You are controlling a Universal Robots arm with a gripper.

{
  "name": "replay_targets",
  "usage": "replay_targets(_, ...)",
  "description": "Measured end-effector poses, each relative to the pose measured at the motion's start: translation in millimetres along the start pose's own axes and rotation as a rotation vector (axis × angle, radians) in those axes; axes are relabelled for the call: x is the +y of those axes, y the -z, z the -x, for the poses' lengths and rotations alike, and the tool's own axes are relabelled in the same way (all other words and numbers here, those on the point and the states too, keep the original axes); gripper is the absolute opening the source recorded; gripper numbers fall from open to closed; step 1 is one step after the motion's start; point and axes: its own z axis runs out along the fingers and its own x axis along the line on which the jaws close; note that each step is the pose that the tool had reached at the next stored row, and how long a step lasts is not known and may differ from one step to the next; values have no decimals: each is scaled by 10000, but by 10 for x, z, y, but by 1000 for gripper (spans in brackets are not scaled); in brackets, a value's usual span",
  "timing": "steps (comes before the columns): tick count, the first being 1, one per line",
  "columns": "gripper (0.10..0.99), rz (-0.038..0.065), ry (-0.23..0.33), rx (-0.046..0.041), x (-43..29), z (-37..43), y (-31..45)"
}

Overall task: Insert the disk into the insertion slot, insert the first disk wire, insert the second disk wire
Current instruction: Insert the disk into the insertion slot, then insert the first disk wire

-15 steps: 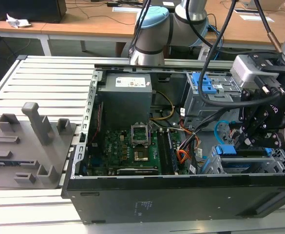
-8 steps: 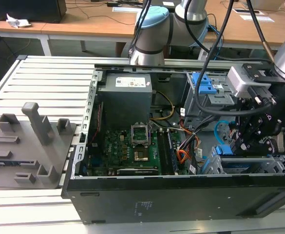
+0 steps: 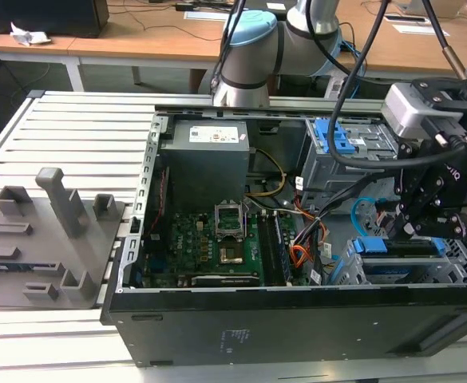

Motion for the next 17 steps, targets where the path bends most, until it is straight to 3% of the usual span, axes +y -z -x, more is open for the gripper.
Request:
replay_targets(14, 114, 0, 0, 1, 0, 0, 12)
replay_targets(15, 235, 0, 1, 1, 0, 0, 12)
replay_targets(17, 357, 0, 0, 1, 1, 0, 12)
